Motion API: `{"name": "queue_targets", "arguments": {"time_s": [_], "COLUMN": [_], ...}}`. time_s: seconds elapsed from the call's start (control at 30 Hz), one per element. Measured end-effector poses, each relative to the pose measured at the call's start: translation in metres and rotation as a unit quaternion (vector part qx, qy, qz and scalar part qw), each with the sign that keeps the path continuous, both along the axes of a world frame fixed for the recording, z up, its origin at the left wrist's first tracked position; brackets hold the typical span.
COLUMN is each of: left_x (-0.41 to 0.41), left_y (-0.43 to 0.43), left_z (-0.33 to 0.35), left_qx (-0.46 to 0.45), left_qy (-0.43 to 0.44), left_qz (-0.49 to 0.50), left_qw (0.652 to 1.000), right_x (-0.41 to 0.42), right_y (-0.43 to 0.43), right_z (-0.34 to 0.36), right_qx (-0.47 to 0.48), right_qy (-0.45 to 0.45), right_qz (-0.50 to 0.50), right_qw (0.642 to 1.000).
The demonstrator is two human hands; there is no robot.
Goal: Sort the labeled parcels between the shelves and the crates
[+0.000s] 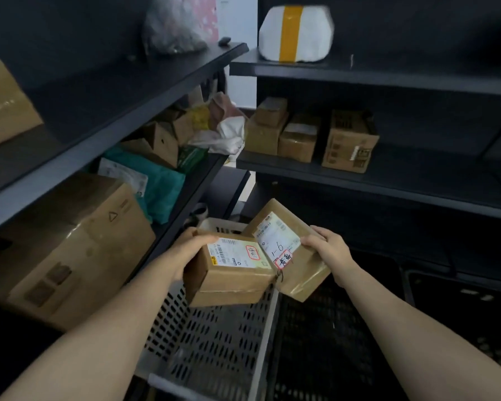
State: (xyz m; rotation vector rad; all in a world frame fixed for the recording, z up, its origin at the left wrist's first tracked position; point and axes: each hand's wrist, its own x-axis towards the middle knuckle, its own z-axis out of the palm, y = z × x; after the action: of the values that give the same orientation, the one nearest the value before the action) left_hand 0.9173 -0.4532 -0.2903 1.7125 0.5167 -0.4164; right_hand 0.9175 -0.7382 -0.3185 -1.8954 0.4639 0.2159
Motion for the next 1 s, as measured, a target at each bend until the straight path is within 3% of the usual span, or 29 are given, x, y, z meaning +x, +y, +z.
{"name": "queue_targets", "arguments": {"time_s": [0.2, 0.33, 0.43, 0.6, 0.83, 1.0], "left_x": [0.063, 0.093, 0.1, 0.092, 0.071, 0.066], "left_y": [0.023, 0.037, 0.037, 0.029, 0.015, 0.02], "left_z": [-0.045, -0.092, -0.127, -0.196, -0.26, -0.283], "left_qx": [0.07, 0.188, 0.215, 0.203, 0.264, 0.172], "left_qy": [-0.057, -0.066, -0.069, -0.053, -0.019, -0.03], "left_qz": [0.056, 0.083, 0.074, 0.05, 0.072, 0.159], "left_qw": [0.994, 0.976, 0.971, 0.976, 0.962, 0.972], "right_x": [0.056, 0.076, 0.084, 0.077, 0.051, 0.016], "right_y": [0.042, 0.061, 0.083, 0.12, 0.13, 0.147], "right_z": [-0.025, -0.051, -0.078, -0.129, -0.168, -0.187], "right_qx": [-0.117, -0.067, -0.013, 0.004, -0.019, -0.006], "right_qy": [0.032, 0.019, 0.015, 0.013, -0.035, -0.013], "right_qz": [-0.071, -0.191, -0.226, -0.193, -0.141, -0.129], "right_qw": [0.99, 0.979, 0.974, 0.981, 0.989, 0.992]}}
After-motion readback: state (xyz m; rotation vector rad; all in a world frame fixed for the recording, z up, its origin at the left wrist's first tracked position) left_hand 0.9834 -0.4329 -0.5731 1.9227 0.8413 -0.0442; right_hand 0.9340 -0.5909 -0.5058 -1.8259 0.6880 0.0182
